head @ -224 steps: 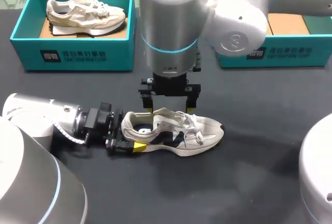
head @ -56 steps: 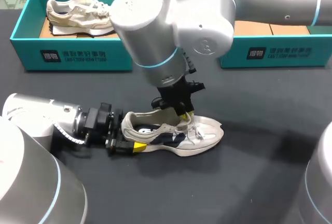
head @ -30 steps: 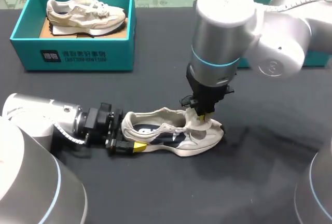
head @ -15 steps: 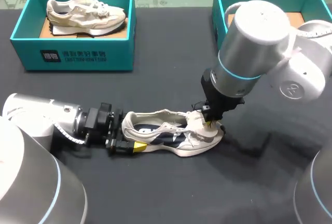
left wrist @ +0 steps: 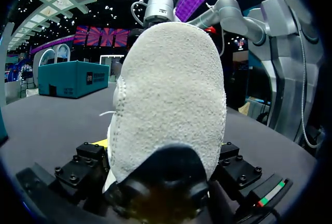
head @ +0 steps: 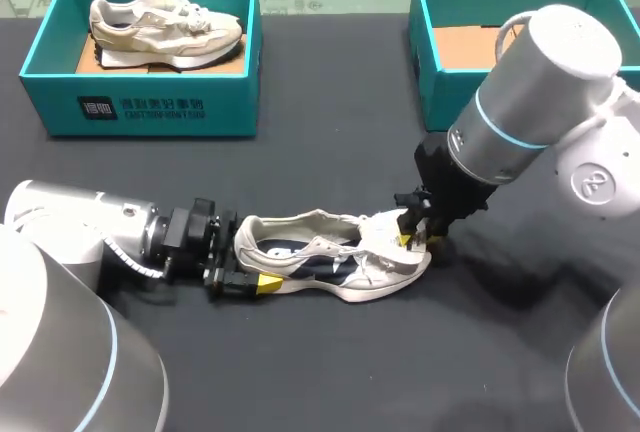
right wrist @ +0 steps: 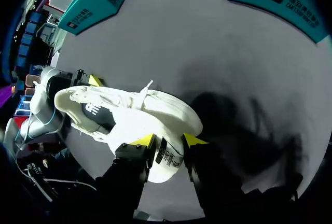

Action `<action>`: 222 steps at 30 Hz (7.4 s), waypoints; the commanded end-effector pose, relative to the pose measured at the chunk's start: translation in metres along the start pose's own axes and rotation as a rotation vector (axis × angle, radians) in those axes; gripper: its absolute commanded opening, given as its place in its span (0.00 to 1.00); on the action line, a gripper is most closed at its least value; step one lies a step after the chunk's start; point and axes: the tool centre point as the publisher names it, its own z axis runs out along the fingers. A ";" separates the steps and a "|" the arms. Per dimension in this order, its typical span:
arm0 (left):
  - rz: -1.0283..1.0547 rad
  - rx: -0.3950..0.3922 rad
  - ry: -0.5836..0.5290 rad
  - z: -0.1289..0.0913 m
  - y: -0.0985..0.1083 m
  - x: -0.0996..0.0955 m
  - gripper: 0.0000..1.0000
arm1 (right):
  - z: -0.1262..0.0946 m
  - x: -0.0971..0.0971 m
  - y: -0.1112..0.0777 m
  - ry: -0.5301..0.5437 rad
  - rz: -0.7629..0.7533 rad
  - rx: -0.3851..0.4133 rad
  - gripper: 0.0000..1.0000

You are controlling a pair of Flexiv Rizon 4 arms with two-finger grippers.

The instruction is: Take the shoe out of the shoebox, open the shoe tongue, remove and reinsert the insole, then place the shoe into the shoebox

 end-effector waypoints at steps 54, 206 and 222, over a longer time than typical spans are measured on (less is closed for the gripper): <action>0.000 0.000 -0.001 0.000 0.001 0.001 0.00 | -0.137 0.159 0.044 -0.365 -1.212 0.105 0.00; 0.000 0.000 -0.001 0.000 0.001 0.001 0.00 | 0.115 0.091 -0.004 -0.035 -1.279 0.354 0.19; 0.000 0.000 -0.001 0.000 0.001 0.001 0.00 | 0.088 0.088 -0.002 0.070 -1.331 0.234 0.00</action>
